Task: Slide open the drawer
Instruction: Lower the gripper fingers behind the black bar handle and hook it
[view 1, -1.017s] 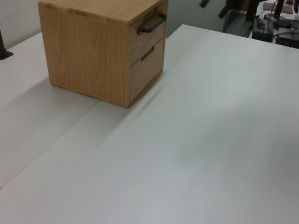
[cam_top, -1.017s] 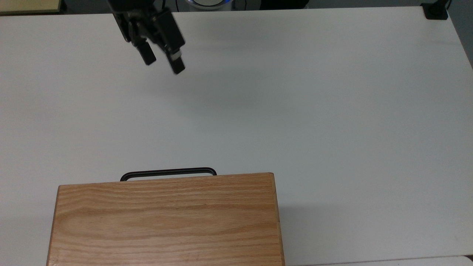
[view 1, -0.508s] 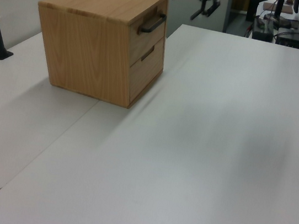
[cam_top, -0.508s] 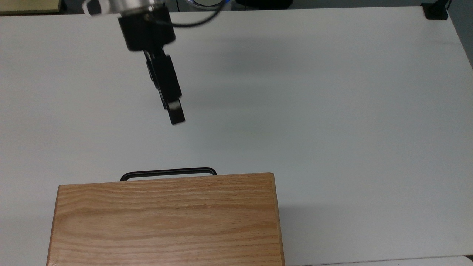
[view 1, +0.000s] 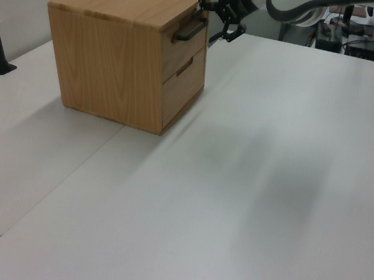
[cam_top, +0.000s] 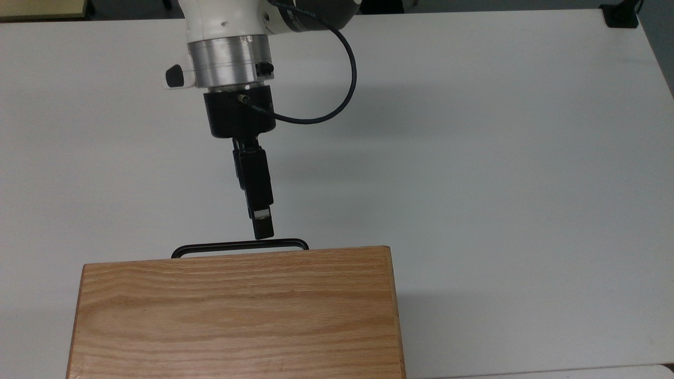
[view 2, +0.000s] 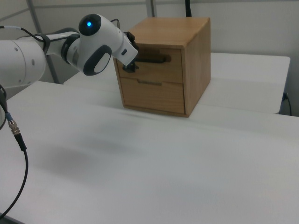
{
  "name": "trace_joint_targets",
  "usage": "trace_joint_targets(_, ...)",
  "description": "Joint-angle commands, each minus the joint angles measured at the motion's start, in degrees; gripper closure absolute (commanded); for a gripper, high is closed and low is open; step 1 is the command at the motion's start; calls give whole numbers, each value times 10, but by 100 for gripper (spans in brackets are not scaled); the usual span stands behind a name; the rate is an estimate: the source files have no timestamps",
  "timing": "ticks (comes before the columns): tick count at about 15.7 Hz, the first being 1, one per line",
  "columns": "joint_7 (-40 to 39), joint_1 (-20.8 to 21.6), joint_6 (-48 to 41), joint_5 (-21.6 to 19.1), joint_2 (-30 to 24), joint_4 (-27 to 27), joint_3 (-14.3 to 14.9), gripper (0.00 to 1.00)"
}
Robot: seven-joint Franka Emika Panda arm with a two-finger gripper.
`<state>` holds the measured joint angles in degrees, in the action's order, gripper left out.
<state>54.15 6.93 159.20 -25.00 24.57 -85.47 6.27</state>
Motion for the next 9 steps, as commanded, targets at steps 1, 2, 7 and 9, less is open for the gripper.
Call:
trace_joint_targets(1,43,13,17,-1,19,23,19,34)
trace_joint_targets(2,45,13,18,0,20,24,22,37)
trace_joint_targets(7,46,14,22,0,38,35,24,40)
trace_joint_targets(9,45,14,24,4,47,38,25,41)
